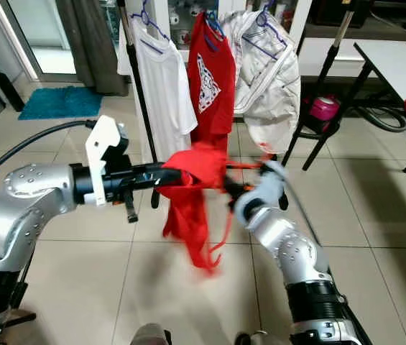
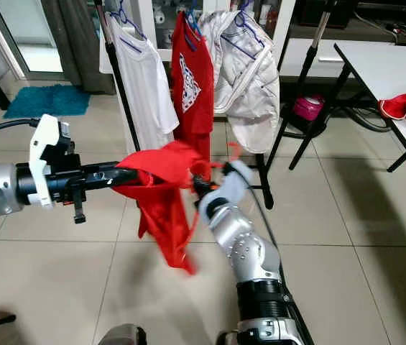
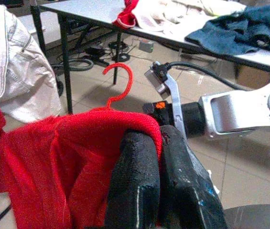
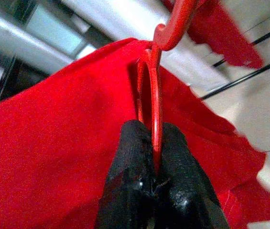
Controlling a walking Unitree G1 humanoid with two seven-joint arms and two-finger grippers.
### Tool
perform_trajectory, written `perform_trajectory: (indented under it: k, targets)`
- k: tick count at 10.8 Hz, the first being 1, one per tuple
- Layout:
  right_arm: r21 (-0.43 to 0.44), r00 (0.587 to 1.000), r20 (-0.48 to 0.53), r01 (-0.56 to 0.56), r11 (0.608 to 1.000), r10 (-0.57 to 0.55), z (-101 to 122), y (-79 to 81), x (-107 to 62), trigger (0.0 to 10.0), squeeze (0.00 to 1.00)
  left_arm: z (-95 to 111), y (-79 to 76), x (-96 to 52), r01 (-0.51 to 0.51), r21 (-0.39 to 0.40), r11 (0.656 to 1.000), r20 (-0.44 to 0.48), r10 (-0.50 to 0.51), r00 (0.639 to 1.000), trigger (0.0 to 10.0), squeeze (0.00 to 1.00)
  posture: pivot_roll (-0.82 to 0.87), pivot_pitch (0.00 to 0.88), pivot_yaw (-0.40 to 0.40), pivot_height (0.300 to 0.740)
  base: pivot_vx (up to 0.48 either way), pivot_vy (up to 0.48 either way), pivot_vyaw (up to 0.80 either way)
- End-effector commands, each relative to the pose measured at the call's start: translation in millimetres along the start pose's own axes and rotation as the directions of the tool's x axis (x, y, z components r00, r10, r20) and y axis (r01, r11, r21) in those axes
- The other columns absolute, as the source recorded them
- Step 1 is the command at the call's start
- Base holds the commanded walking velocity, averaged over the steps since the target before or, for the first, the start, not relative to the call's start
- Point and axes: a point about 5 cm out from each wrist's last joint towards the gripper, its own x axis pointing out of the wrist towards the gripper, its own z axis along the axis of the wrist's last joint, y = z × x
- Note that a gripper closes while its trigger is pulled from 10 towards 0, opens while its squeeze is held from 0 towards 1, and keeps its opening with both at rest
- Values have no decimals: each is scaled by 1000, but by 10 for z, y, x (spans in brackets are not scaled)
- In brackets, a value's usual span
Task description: Hang hanger
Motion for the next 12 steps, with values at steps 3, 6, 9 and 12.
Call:
perform_trajectory:
  k: [3, 6, 9, 12]
  targets:
    - [260, 983, 182, -84, 962, 36, 114, 318, 99, 10000, 0, 65, -54, -165, -49, -8, 999, 35, 49, 998, 0, 0, 166, 68, 34, 740, 0, 0, 0]
    - [385, 946, 309, -218, 896, 98, 314, 519, 109, 10000, 0, -195, 117, -360, -276, 19, 961, -102, 276, 956, 0, 0, 172, 69, 29, 740, 0, 0, 0]
    - [540, 931, 359, -267, 798, 69, 402, 594, 156, 10000, 0, -328, 185, -362, -347, 33, 937, -131, 348, 928, 0, 0, 180, 71, 31, 740, 0, 0, 0]
    - [614, 923, 380, -301, 729, 60, 448, 691, 195, 10000, 0, -424, 109, -28, -241, 53, 969, -134, 246, 960, 1294, 0, 187, 73, 35, 740, 0, 0, 0]
